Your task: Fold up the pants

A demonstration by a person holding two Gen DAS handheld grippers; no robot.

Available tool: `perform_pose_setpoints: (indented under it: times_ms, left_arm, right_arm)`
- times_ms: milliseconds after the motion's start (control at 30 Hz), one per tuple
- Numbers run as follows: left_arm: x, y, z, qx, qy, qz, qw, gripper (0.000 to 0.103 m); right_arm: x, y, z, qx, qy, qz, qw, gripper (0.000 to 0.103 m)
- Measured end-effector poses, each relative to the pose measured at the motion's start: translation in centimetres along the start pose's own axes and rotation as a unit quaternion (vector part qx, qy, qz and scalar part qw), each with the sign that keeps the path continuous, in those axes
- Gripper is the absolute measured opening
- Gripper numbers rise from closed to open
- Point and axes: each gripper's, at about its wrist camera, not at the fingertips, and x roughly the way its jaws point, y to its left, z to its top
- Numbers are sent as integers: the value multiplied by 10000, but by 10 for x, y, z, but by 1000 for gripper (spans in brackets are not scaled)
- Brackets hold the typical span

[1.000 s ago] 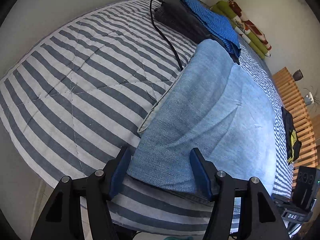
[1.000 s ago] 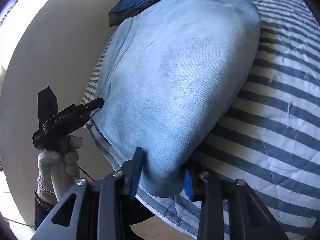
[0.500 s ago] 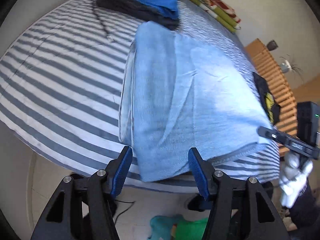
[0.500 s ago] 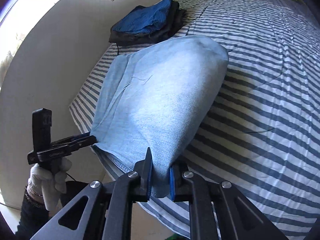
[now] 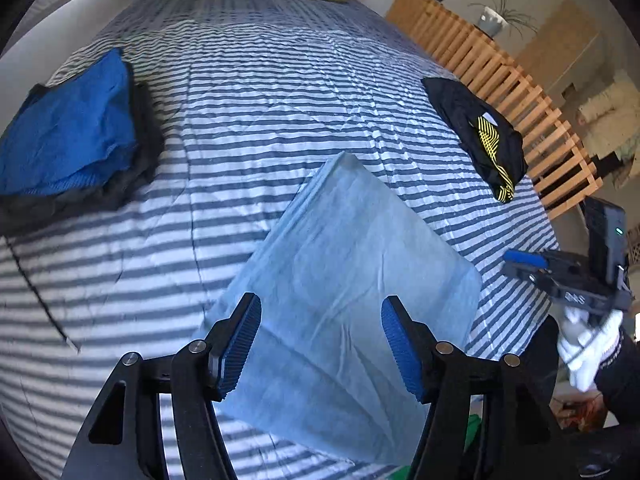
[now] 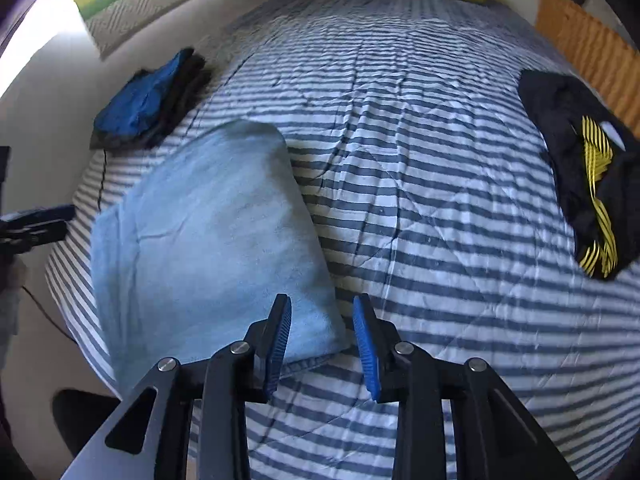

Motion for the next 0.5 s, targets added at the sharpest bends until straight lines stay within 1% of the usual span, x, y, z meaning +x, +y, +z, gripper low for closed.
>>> perform_pose_setpoints:
  times_ms: [67,133,200,233,267,300,333,367,400,467,500]
  left_arm:
    - [27,9,23,-22,215,-117,9997,66]
    - [52,21,37,-119,390,-283,9988,66]
    - [73,30,42,-182,583,-437,9972,66]
    - [83,34,37,-168,711,-489,9961,67]
    - [91,35,37,-121,841,-486,9952,67]
    - [97,37,36,-61,945,-430,9946,67]
    - [102,38,34,16,1062,-413,9935,67]
    - [106,39,32,99,1145,-467,9923,67]
    - [107,39,31,142,1157,-533,9918,68]
    - [108,45,34,64,1097,-765,9910,70]
    - [110,49,35,-30,1069,-892,9903,70]
  right_arm:
    - [-10,18,-11,289,-281,319,9987,36]
    - [-1,48,-17,343,-411,616,9967,36]
    - [27,72,-21,399,-284,864,9951,36]
    - [48,81,-25,448,-61,825,9956,36]
    - [70,85,-28,483,200,654,9965,36]
    - [87,83,-33,539,432,476,9965,35]
    - [93,79,-39,621,439,503,9958,32]
    - [87,75,-41,670,360,590,9954,31]
    - [78,68,-44,838,386,634,9937,31]
    - [55,50,-54,1352,238,826,9871,36]
    - [45,43,-59,1511,142,857,9847,39]
